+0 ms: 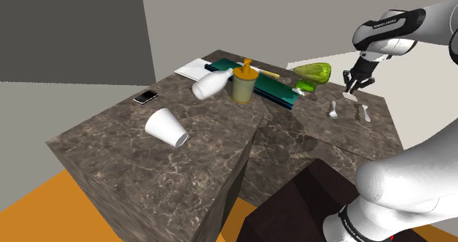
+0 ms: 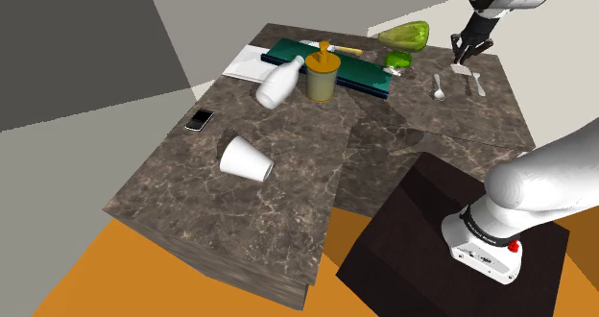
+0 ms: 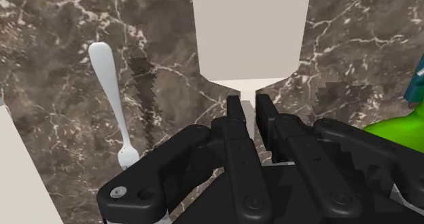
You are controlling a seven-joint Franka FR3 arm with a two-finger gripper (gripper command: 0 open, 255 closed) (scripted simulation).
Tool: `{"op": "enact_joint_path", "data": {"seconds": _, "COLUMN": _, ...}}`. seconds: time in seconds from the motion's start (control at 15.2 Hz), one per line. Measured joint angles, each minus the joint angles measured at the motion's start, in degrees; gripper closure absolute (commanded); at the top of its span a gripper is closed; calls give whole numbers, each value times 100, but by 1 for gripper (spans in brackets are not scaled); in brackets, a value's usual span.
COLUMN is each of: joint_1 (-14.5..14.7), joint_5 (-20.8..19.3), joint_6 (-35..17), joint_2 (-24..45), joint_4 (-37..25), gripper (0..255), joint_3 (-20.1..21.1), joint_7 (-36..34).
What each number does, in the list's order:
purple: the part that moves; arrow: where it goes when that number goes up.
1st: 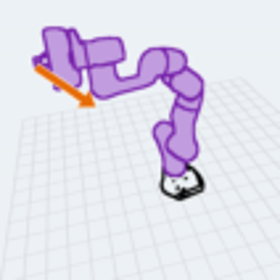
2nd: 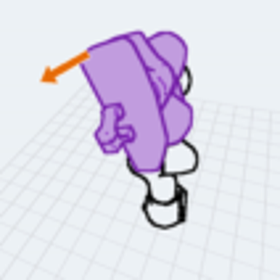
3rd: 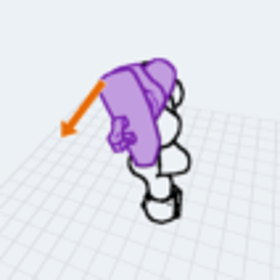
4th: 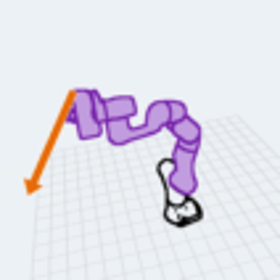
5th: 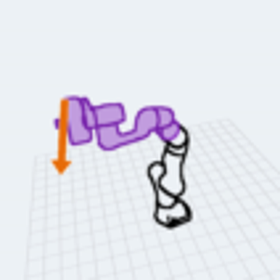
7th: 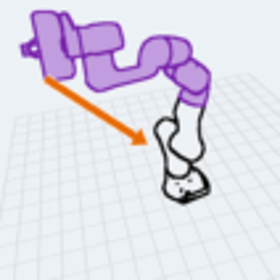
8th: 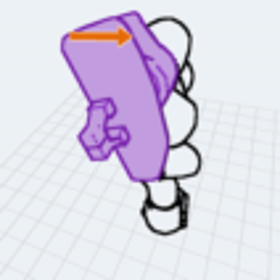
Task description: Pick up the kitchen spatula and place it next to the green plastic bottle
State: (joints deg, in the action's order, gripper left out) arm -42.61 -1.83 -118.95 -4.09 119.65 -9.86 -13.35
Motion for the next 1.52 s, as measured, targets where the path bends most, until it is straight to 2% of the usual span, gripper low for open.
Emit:
{"op": "enact_joint_path", "data": {"seconds": 0.33, "joint_1": -246, "joint_5": 203, "joint_6": 131, "joint_2": 766, "joint_4": -889, "gripper": 255, "joint_3": -261, "joint_7": 598}}
{"op": "enact_joint_path", "data": {"seconds": 0.46, "joint_1": -299, "joint_5": 249, "joint_6": 79, "joint_2": 923, "joint_4": -991, "gripper": 255, "joint_3": -301, "joint_7": 710}}
{"op": "enact_joint_path", "data": {"seconds": 1.52, "joint_1": -332, "joint_5": 391, "joint_6": -1025, "joint_2": 1402, "joint_4": -353, "gripper": 255, "joint_3": -289, "joint_7": 819}}
